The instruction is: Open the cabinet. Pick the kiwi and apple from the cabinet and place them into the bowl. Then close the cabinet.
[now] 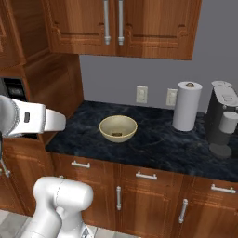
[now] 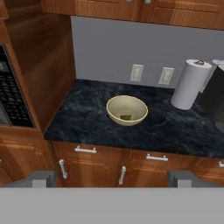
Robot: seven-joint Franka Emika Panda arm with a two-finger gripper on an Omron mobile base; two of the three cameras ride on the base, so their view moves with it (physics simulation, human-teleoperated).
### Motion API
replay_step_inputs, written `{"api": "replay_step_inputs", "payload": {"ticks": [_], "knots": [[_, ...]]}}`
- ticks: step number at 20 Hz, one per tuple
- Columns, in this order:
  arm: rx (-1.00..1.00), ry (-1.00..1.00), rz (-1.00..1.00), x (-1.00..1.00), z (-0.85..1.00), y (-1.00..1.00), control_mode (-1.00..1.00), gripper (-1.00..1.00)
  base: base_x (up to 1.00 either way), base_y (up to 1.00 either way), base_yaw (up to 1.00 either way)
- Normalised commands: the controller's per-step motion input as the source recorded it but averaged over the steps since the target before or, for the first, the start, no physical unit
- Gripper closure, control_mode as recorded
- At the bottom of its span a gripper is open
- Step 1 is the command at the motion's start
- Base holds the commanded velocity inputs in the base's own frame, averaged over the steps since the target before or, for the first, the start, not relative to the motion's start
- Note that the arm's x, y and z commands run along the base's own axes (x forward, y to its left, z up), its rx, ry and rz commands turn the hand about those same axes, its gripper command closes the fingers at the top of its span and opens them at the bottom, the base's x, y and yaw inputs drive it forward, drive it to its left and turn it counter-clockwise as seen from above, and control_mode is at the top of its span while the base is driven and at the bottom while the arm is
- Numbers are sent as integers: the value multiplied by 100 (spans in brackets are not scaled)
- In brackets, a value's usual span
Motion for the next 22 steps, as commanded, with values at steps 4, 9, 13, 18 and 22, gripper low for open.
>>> {"api": "replay_step_inputs", "payload": {"ticks": [4, 9, 13, 18, 22], "knots": [[0, 0, 0, 0, 0, 0, 100, -100, -59, 4, -6], [0, 0, 0, 0, 0, 0, 100, -100, -43, 34, -6], [0, 0, 0, 0, 0, 0, 100, -100, -27, 62, -5], [0, 0, 0, 0, 0, 0, 100, -100, -11, 80, -4], [0, 0, 0, 0, 0, 0, 100, -100, -25, 72, -5]]}}
